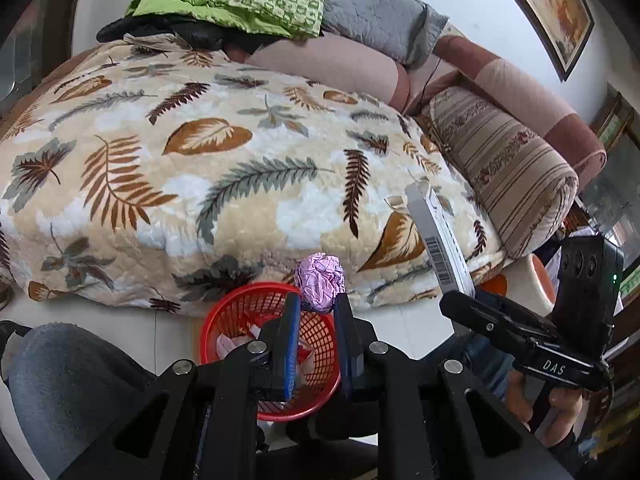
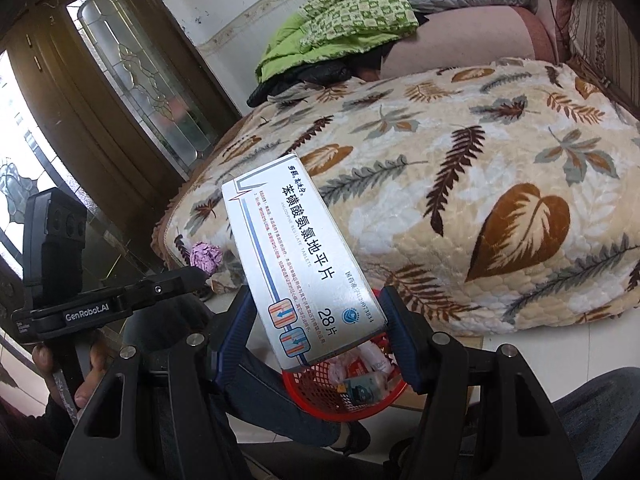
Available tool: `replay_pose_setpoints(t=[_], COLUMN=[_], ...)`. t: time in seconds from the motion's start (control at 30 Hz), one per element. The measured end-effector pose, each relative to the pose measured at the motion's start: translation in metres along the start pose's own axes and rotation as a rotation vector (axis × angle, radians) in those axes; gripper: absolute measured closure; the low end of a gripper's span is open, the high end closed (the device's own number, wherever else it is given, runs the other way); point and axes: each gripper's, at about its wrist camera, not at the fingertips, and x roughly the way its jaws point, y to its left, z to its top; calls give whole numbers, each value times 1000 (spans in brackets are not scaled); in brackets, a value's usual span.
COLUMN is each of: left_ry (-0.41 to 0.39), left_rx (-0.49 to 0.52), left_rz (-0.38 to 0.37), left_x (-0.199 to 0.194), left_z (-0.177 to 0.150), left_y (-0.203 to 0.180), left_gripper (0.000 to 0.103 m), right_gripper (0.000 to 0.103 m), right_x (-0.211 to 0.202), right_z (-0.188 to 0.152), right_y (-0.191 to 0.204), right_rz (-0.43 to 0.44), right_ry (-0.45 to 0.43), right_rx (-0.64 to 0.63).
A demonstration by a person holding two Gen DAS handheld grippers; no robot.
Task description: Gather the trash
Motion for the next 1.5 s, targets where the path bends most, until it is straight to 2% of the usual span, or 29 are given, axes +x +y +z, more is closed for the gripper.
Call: replay_pose_setpoints(t=[0.1, 0.3, 1.0, 1.1, 1.13, 1.23, 1.27, 1.5], left_ry=[26, 87, 156, 163, 167, 166, 160, 123], left_rx=[-12, -47, -88, -92, -92, -91, -89, -42], left_rz=[8, -22, -25, -22, -24, -19, -16, 21], left_x=[7, 23, 43, 50, 53, 57, 57, 46], left_z=[-3, -8, -13, -10, -9, -6, -6, -5], left_y=[3, 11, 19, 21, 22, 23, 23, 16], left_gripper=[87, 87, 86, 85, 81, 49, 45, 45], right_gripper=[41, 41, 41, 40, 40, 40, 40, 40], right_x=[5, 15, 44, 52, 53, 49, 46, 32], right_z=[-1, -7, -15, -15, -14, -12, -11, -5], right_y=[-3, -5, -8, -14, -17, -23, -24, -18], right_rz=[-8, -17, -33, -57, -56, -31, -30, -21], right_ry=[14, 49, 133, 152, 155, 136, 127, 74], right_rx=[7, 11, 20, 39, 51, 85, 85, 68])
